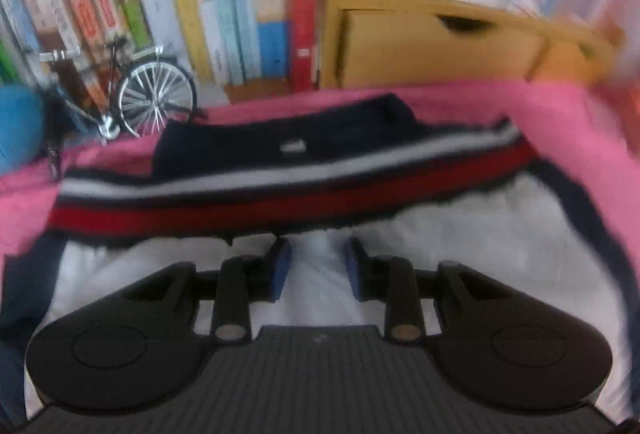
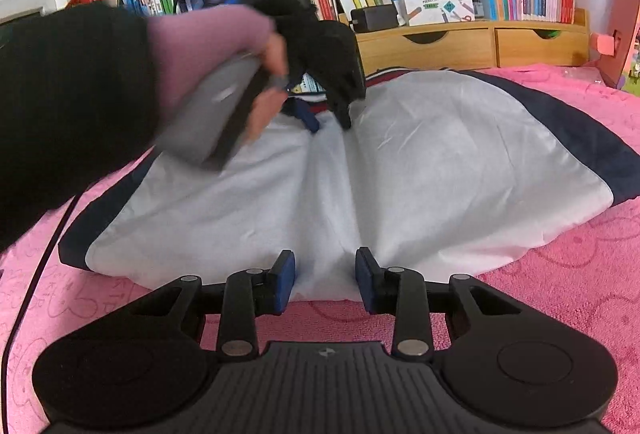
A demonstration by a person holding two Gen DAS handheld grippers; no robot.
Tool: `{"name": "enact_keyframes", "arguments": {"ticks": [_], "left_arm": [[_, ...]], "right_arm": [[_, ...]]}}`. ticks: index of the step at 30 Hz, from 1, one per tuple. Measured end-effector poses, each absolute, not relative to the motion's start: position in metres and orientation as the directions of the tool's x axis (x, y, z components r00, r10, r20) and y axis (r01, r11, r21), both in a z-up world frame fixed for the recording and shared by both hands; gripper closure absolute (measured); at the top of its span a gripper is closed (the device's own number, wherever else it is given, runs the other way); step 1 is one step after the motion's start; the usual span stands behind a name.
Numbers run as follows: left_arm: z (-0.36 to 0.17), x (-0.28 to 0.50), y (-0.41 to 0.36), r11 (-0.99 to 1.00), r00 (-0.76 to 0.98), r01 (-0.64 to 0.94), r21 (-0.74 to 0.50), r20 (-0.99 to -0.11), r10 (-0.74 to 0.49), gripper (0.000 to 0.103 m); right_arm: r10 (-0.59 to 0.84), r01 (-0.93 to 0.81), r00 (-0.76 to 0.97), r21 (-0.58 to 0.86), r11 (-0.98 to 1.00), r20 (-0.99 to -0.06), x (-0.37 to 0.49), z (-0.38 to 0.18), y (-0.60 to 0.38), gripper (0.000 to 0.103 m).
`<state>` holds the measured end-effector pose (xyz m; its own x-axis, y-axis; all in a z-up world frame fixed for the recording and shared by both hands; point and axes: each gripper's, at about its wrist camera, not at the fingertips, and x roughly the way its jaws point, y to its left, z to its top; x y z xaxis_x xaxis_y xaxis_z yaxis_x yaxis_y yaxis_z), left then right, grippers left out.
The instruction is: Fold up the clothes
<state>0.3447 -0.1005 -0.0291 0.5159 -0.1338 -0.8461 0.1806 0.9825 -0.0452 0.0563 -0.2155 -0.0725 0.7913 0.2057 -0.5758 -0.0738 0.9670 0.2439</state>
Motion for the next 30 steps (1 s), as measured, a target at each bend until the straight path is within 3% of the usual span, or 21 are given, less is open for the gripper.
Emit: {"name": "enact_keyframes", "arguments": {"ticks": [4,10,19,26,30], "left_arm": [[-0.021,0.339,-0.096,0.985,0.519,0.17,-0.042,-0.845,-0.126,0.079],[0.001,0.259,-0.087,0.962,0.545,0.273,-0.005,-0.823,-0.159,0.08],[-0.031,0.157,-0.097,0.903,0.476,0.429,0.015,-0.854,-0.212,0.078],[-0.042,0.234,-0.097,0.935,0.532,0.355,0.002,-0.823,-0.201,0.075],[-0.041,0.305,-0.095,0.973,0.573,0.229,-0.007,-0.807,-0.14,0.075]], "right_arm": [[0.201,-0.077,0.791,0.233,0.969,-0.578,0.055,-0.072,-0.214,0.069],[0.214,-0.077,0.791,0.254,0.964,-0.574,0.055,-0.073,-0.217,0.069],[0.216,-0.075,0.791,0.259,0.963,-0.572,0.054,-0.072,-0.218,0.069],[0.22,-0.074,0.791,0.268,0.96,-0.571,0.054,-0.072,-0.219,0.069],[0.22,-0.073,0.79,0.269,0.96,-0.572,0.054,-0.072,-0.218,0.069]]}}
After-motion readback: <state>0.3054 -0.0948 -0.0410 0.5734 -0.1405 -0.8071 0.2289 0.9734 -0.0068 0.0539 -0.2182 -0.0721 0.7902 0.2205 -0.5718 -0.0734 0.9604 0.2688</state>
